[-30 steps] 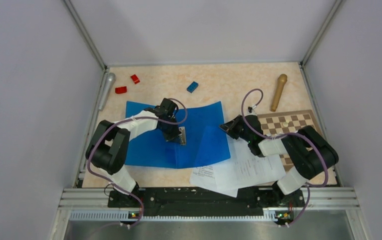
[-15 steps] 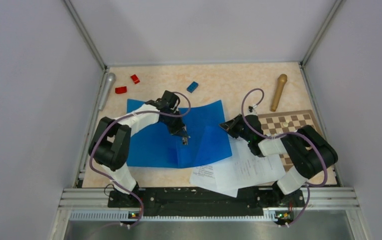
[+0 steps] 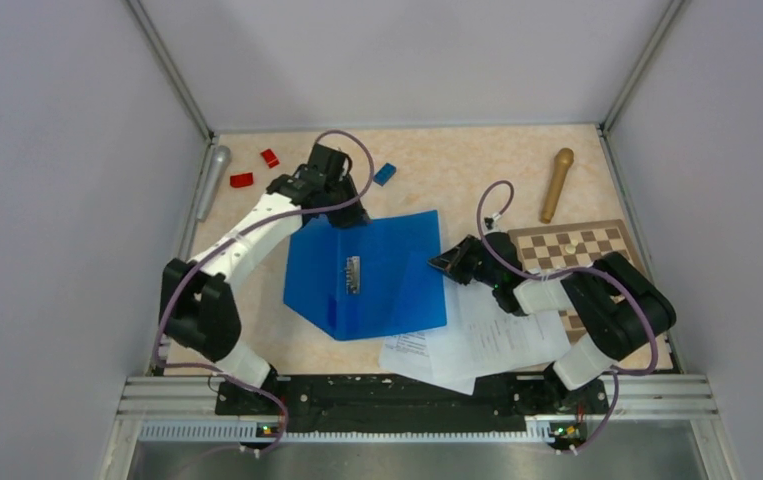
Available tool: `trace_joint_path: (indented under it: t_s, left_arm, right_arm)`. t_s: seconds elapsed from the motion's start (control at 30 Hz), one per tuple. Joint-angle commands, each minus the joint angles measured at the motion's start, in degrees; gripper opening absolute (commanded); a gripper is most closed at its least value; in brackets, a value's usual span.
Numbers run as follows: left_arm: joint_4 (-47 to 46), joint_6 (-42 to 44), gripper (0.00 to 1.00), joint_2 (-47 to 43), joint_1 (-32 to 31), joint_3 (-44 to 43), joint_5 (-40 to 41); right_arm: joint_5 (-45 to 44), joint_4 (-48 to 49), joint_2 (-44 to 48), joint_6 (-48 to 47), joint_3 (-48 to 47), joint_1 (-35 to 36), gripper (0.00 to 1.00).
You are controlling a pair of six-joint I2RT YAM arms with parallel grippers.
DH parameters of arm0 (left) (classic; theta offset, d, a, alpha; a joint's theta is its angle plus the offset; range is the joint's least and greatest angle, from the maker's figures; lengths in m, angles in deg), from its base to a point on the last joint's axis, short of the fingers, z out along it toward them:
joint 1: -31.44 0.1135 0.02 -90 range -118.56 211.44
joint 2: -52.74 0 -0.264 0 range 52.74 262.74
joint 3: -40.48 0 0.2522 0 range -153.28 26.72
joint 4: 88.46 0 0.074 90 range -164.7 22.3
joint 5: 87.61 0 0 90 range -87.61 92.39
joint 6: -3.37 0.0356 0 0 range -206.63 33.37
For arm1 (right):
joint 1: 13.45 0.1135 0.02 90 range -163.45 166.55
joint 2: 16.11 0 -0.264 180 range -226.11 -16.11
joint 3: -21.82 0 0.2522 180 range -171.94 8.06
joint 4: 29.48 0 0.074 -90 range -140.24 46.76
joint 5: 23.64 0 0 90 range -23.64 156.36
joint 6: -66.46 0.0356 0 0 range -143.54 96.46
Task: Put the files into the folder
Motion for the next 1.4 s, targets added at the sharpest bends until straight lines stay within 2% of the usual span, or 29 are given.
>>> trace_joint_path:
  t_s: [0.0,0.13,0.33,0.47,0.57,0.6,0.67,0.7,0.73,0.77,0.93,1.03,1.17,1.37]
  left_arm:
    - [3.98,2.97,0.23,-10.04,1.47,-2.83,11.42]
    - [6.72,3.91,0.25,-13.49,4.21,0.49,14.47]
    - [6.8,4.18,0.25,-19.41,11.23,11.04,15.2]
    - [3.42,3.4,0.24,-21.7,14.17,18.91,12.87]
    - [0.0,3.75,0.22,-21.53,14.37,22.12,5.53]
    - [-0.54,4.06,0.22,-21.36,14.38,22.53,2.64]
    - [-1.0,4.45,0.22,-20.81,14.29,23.0,-0.3]
    - [-0.94,4.75,0.22,-20.9,14.3,23.19,-0.79]
    - [-0.87,4.99,0.22,-21.15,14.29,23.41,-0.72]
    - [-0.98,5.17,0.23,-21.71,14.29,23.81,-0.31]
    - [0.28,6.21,0.25,-23.02,14.29,24.38,1.33]
    - [-0.82,8.12,0.29,-24.42,14.16,25.18,-2.32]
    - [-1.83,12.14,0.39,-25.84,12.12,26.38,-5.72]
    - [-0.71,11.24,0.4,-26.36,8.7,28.74,-8.18]
  right_arm:
    - [1.27,-0.12,3.44,0.31,-1.78,0.55,0.0]
    - [0.51,-1.41,4.39,-0.03,-2.06,0.52,0.0]
    - [-0.67,-3.13,4.71,-1.33,-1.99,-0.41,0.0]
    - [0.76,-4.0,3.06,-4.19,-3.18,-1.84,0.0]
    - [1.08,-7.61,3.1,-6.84,-4.98,-1.92,0.0]
    - [1.04,-8.93,3.46,-7.53,-5.52,-1.87,0.05]
    - [0.8,-12.37,4.59,-9.15,-6.75,-1.86,0.48]
    - [0.49,-15.16,5.55,-10.26,-7.76,-1.86,0.65]
    - [0.02,-18.18,6.77,-12.0,-8.9,-1.83,0.77]
    - [-0.71,-20.89,8.32,-13.5,-10.05,-1.85,0.84]
    - [-1.47,-30.11,15.7,-20.46,-15.02,-0.32,0.98]
    - [-3.32,-33.29,18.03,-22.28,-17.3,3.15,0.99]
    - [-3.63,-31.35,19.08,-19.24,-15.67,4.02,0.99]
    - [-4.36,-32.7,19.04,-19.98,-15.36,4.03,0.99]
